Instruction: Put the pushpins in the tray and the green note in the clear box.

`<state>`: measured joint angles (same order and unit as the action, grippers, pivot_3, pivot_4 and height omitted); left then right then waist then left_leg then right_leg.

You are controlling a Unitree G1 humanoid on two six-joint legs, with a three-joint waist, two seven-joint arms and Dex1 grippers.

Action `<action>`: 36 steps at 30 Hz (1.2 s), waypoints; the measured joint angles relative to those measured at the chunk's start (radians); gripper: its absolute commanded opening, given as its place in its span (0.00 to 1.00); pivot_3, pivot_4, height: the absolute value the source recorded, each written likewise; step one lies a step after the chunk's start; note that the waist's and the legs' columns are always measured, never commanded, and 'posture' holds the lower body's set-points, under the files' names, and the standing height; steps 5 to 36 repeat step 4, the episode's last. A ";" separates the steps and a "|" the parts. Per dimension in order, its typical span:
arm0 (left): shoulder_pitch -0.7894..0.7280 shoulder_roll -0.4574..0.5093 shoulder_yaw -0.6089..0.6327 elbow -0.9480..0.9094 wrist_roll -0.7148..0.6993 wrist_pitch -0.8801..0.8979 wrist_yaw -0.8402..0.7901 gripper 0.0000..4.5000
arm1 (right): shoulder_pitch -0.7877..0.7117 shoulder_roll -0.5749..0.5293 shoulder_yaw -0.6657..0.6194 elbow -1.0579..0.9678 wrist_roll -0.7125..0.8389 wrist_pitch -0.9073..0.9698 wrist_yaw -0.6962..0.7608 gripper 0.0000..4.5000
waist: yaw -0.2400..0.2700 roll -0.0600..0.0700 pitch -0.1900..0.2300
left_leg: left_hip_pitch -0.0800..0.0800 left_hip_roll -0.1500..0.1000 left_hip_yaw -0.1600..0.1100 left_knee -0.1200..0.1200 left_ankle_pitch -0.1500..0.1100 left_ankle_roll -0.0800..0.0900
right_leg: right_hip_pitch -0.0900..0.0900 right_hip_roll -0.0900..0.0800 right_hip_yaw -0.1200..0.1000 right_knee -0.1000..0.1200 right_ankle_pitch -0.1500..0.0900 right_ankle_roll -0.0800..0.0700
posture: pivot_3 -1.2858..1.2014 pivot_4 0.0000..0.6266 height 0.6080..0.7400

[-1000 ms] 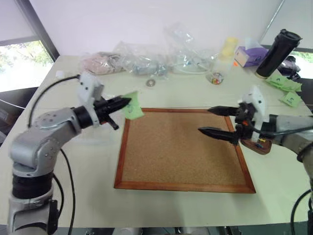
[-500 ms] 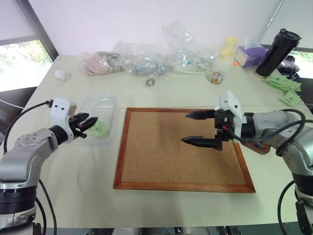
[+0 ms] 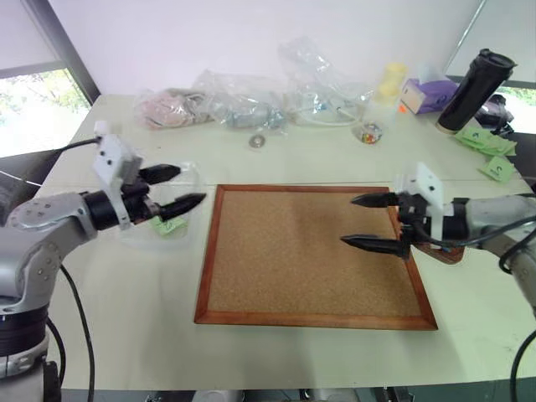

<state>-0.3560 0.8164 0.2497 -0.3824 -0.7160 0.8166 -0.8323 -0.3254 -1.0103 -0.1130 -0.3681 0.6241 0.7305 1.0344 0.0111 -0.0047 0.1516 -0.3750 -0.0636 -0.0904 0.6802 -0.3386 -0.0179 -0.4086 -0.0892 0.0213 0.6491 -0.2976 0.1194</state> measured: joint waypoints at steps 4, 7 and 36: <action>-0.014 -0.001 -0.105 -0.044 -0.024 -0.002 -0.073 0.99 | 0.059 -0.025 -0.028 0.000 -0.004 -0.005 0.024 1.00 | 0.000 0.000 0.000 | 0.000 0.000 0.001 0.000 0.000 0.000 | 0.000 0.000 0.000 0.000 0.000 0.000 | 0.52 0.24 1.00; -0.014 -0.001 -0.105 -0.044 -0.024 -0.002 -0.073 0.99 | 0.059 -0.025 -0.028 0.000 -0.004 -0.005 0.024 1.00 | 0.000 0.000 0.000 | 0.000 0.000 0.001 0.000 0.000 0.000 | 0.000 0.000 0.000 0.000 0.000 0.000 | 0.52 0.24 1.00; -0.014 -0.001 -0.105 -0.044 -0.024 -0.002 -0.073 0.99 | 0.059 -0.025 -0.028 0.000 -0.004 -0.005 0.024 1.00 | 0.000 0.000 0.000 | 0.000 0.000 0.001 0.000 0.000 0.000 | 0.000 0.000 0.000 0.000 0.000 0.000 | 0.52 0.24 1.00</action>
